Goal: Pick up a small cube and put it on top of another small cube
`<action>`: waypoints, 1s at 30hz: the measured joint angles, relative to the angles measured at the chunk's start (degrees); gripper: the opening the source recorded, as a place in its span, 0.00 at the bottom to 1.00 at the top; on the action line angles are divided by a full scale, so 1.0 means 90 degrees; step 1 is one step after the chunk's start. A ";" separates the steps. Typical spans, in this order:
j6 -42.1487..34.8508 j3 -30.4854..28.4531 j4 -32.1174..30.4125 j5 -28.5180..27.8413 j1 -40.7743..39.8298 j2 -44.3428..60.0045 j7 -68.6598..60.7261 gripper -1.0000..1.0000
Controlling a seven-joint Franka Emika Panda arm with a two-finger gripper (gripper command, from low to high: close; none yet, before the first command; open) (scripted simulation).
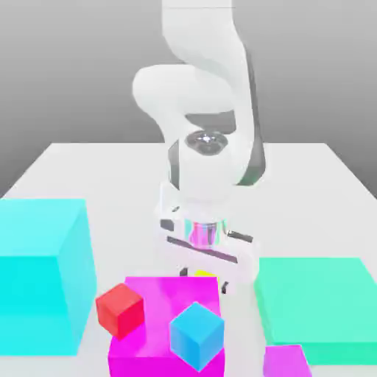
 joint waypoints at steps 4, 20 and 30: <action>0.0086 -0.0054 0.0010 0.0007 0.0066 0.0099 0.0010 0.00; -0.1356 0.0590 -0.0307 0.0593 -0.0395 -0.1668 -0.0424 0.00; -0.2628 0.0389 0.0866 0.0299 -0.0852 -0.2268 0.0431 0.00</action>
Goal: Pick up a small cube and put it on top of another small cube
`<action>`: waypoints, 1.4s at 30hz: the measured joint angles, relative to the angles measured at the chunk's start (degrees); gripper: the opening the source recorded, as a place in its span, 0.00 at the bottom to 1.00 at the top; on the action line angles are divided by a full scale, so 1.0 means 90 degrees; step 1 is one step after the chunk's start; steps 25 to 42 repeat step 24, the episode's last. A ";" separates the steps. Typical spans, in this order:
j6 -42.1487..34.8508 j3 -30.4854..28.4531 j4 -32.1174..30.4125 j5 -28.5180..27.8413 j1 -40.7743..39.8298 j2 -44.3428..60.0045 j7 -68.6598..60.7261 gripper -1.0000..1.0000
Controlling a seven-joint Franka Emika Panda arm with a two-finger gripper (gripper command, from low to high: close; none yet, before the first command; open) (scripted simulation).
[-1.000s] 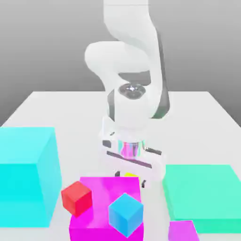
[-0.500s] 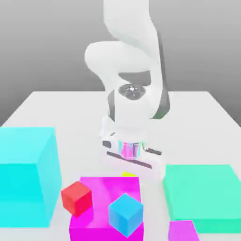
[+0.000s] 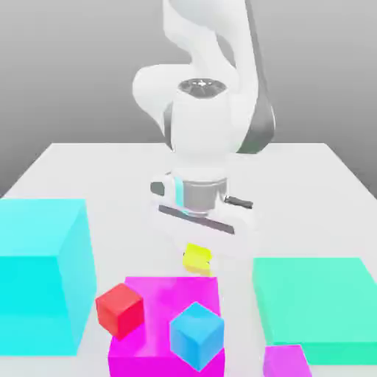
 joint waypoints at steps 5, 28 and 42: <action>-0.0771 -0.0163 0.0784 -0.0131 -0.0344 0.0072 0.0639 0.00; -0.1586 -0.0487 0.2142 0.0164 -0.0843 0.1058 0.1932 1.00; -0.1586 -0.0487 0.2142 0.0164 -0.0843 0.1058 0.1932 1.00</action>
